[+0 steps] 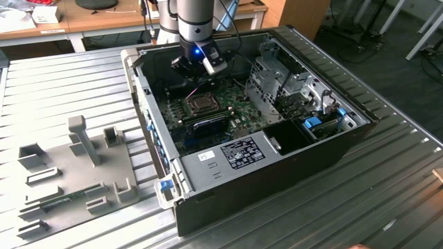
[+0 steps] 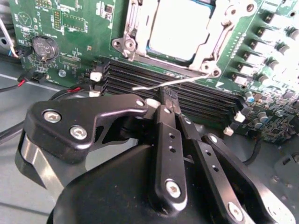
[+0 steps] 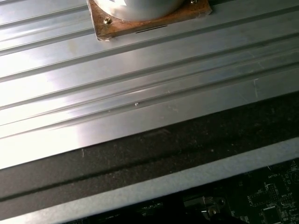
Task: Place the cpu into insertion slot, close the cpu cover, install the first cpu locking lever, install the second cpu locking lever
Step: 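Install the first cpu locking lever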
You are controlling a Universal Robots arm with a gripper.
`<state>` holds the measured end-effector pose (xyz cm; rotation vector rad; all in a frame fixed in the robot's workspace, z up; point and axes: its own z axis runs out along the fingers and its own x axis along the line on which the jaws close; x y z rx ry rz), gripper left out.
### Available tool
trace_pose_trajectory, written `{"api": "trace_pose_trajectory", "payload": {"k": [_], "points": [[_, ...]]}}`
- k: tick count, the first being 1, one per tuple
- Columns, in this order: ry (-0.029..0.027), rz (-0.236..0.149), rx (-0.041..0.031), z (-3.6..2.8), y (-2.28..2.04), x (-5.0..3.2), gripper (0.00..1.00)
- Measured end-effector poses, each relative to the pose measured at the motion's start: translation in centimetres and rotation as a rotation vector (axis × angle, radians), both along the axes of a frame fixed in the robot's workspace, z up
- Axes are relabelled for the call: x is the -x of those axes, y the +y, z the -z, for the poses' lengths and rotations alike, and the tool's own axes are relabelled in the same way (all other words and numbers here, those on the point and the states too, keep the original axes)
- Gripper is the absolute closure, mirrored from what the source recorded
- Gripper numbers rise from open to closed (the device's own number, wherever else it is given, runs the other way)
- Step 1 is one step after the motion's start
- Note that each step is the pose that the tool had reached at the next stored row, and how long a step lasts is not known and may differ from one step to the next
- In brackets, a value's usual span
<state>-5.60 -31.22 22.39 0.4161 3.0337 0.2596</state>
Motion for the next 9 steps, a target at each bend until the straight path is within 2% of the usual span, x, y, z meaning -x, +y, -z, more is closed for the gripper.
{"api": "trace_pose_trajectory", "payload": {"k": [9], "points": [[-0.0002,-0.012,-0.0001,0.17,-0.04,-0.01,0.89]]}}
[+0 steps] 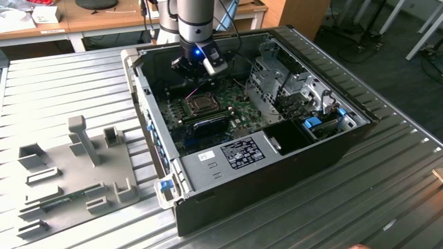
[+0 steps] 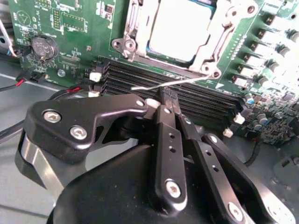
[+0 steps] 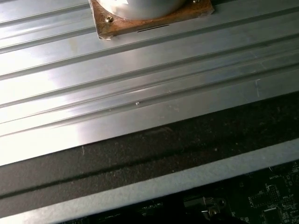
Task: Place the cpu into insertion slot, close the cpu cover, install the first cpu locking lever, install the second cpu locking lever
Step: 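Install the first cpu locking lever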
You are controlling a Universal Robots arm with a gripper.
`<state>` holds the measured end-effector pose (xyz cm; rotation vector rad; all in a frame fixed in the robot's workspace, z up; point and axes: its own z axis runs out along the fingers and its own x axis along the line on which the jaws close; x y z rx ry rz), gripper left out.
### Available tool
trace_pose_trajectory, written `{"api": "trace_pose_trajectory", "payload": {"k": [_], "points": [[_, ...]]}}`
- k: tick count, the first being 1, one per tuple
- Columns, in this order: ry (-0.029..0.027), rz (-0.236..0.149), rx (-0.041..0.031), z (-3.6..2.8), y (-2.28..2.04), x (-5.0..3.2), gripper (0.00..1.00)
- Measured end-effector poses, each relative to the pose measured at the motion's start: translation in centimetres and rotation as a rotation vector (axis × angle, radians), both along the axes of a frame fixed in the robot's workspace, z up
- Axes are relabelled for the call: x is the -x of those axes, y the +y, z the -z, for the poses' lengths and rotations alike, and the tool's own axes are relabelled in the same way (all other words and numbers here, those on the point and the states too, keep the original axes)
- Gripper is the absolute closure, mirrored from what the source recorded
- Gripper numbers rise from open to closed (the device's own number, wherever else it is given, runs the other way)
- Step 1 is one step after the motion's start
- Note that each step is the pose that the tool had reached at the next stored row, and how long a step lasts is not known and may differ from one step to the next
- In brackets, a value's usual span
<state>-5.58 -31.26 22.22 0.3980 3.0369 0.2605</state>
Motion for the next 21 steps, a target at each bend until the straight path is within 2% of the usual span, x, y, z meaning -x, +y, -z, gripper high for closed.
{"api": "trace_pose_trajectory", "payload": {"k": [10,15,21], "points": [[0.0001,-0.007,0.0001,0.49,-0.06,-0.14,0.89],[0.0001,-0.008,0.0002,0.49,-0.06,-0.14,0.89],[0.0002,-0.008,0.0002,0.55,-0.06,-0.56,0.89]]}}
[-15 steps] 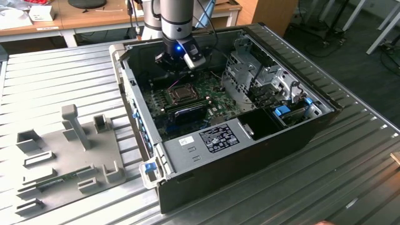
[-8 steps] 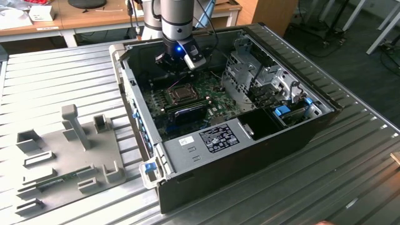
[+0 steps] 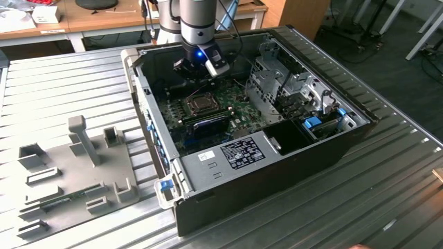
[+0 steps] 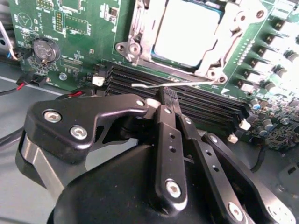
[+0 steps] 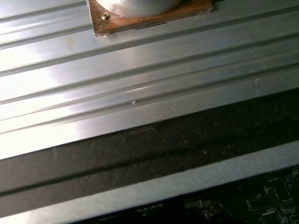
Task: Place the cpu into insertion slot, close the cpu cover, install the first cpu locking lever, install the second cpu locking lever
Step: 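Install the first cpu locking lever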
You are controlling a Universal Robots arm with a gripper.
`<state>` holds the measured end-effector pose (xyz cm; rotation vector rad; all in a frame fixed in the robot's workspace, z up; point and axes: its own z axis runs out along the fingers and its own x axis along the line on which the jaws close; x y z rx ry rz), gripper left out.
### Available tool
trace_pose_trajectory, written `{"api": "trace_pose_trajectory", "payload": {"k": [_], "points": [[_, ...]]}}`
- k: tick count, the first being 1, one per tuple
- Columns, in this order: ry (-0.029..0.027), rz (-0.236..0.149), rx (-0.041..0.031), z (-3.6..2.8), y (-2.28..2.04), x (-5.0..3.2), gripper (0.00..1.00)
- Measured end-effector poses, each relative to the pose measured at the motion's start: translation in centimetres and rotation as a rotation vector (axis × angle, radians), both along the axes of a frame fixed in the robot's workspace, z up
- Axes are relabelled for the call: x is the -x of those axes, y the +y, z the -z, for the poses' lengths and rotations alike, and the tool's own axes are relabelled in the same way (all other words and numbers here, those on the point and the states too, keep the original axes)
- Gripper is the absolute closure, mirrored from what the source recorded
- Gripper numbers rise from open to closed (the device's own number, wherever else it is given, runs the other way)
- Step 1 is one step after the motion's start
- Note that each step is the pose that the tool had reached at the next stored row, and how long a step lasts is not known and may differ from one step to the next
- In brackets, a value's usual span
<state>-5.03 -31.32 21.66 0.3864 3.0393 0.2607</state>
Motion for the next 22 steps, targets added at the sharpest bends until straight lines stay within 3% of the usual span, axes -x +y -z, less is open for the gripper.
{"api": "trace_pose_trajectory", "payload": {"k": [22], "points": [[-0.0001,0.000,-0.0001,0.90,0.00,-0.15,0.89]]}}
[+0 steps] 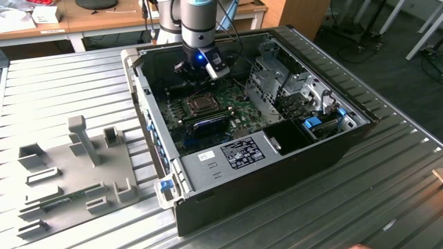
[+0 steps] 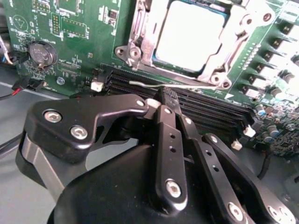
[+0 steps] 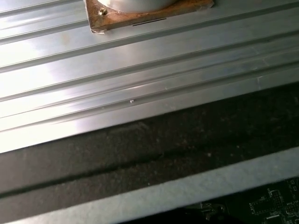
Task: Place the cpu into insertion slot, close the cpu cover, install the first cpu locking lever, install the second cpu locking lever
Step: 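Install the first cpu locking lever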
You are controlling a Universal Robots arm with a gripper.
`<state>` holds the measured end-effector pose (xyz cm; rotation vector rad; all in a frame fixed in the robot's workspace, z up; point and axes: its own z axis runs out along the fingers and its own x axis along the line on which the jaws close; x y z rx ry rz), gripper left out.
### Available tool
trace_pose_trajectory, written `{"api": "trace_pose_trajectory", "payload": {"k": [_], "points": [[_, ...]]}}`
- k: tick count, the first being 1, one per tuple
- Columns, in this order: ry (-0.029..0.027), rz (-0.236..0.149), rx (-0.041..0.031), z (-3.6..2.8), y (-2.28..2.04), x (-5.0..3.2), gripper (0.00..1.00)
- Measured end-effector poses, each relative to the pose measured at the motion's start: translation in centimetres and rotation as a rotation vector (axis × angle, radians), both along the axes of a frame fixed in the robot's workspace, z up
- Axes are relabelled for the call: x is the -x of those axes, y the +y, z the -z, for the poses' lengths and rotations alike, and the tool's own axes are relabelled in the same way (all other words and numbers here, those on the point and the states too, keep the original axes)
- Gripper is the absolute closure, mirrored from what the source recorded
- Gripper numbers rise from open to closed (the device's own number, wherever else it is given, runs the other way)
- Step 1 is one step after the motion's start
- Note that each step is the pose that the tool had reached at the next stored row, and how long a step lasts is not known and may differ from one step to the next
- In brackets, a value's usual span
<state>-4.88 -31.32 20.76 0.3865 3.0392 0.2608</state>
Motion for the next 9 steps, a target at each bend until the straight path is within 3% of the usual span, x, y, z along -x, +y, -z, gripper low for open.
{"api": "trace_pose_trajectory", "payload": {"k": [9], "points": [[-0.0001,0.000,0.0001,0.43,0.00,-0.09,0.89]]}}
